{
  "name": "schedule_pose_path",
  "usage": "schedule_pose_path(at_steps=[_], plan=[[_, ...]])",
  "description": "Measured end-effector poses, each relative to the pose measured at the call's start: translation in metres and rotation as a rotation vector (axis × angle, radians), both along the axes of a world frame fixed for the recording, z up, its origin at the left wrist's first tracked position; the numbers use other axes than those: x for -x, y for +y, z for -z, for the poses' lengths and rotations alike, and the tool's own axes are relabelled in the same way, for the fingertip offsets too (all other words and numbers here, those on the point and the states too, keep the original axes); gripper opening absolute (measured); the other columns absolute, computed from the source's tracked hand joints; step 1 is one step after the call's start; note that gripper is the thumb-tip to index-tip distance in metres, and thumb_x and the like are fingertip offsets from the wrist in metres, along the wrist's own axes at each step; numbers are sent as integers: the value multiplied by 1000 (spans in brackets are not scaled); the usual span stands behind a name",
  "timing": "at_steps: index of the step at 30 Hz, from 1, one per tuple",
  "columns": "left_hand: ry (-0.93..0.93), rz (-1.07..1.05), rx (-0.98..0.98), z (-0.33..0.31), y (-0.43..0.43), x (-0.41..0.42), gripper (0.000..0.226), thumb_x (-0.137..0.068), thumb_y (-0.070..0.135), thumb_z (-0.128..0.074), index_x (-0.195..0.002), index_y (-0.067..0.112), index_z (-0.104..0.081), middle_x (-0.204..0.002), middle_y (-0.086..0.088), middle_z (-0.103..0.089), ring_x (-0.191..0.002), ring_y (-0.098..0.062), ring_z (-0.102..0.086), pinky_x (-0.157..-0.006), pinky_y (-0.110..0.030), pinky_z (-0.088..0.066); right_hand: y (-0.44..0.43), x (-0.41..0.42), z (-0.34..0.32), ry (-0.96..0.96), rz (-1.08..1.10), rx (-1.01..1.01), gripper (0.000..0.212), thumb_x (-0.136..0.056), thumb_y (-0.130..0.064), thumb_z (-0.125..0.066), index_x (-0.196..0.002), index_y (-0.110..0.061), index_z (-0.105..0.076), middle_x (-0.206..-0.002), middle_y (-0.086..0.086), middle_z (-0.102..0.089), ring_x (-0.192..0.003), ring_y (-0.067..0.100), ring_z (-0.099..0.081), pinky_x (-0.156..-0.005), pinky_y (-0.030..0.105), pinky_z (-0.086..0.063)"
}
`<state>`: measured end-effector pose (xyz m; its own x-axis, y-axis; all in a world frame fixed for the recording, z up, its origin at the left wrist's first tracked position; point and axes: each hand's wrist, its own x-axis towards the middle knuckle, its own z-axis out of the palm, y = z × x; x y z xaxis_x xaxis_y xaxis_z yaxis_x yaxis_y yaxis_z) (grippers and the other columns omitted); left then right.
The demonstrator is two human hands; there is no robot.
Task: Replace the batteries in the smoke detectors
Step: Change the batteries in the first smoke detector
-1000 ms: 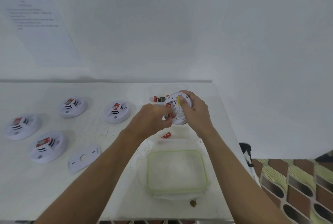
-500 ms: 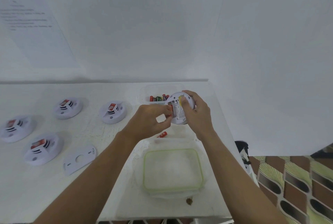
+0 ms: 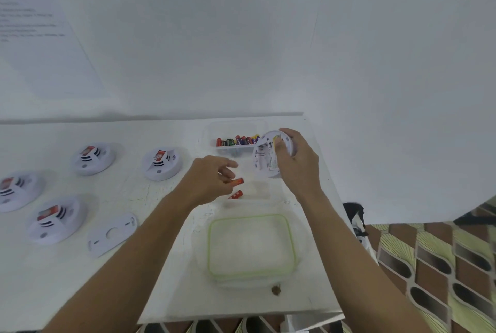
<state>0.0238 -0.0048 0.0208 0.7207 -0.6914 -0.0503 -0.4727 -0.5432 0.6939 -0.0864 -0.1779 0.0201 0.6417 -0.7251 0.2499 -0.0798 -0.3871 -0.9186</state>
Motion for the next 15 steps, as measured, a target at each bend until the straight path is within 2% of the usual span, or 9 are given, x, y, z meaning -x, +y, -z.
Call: schedule_pose_path(at_steps=[4,6,12,15], plan=[[-141,137,-230,8,-6,-4,43,-82,6,-69,-124,14,-65,-108,-1,-70,-85,-7,-65,-83,-13,-49,-3,5,2,-5,12,-38,24,-101,-27,-55,-124,-26,-63,-107,-17,-66,-99,2,-62,-91,32,-55],[-170,196,-285,7,-10,-6,39,-85,7,-69,-123,13,-65,-112,-3,-69,-89,-8,-63,-85,-16,-49,-4,6,3,-8,7,-64,23,-101,-29,-55,-122,-27,-63,-106,-19,-66,-100,-1,-62,-91,34,-55],[-198,273,-405,7,-16,-16,28,-87,2,-65,-112,13,-71,-105,-2,-72,-85,-8,-66,-66,-7,-43,-8,9,3,-17,20,-149,22,-101,-31,-54,-121,-28,-62,-103,-20,-65,-95,-4,-62,-85,44,-60],[-193,287,-394,8,-18,-17,29,-88,3,-64,-113,14,-71,-106,-1,-73,-84,-5,-65,-65,-5,-42,-9,8,4,-24,29,-189,21,-101,-31,-54,-121,-28,-61,-101,-20,-65,-92,-3,-62,-85,45,-60]])
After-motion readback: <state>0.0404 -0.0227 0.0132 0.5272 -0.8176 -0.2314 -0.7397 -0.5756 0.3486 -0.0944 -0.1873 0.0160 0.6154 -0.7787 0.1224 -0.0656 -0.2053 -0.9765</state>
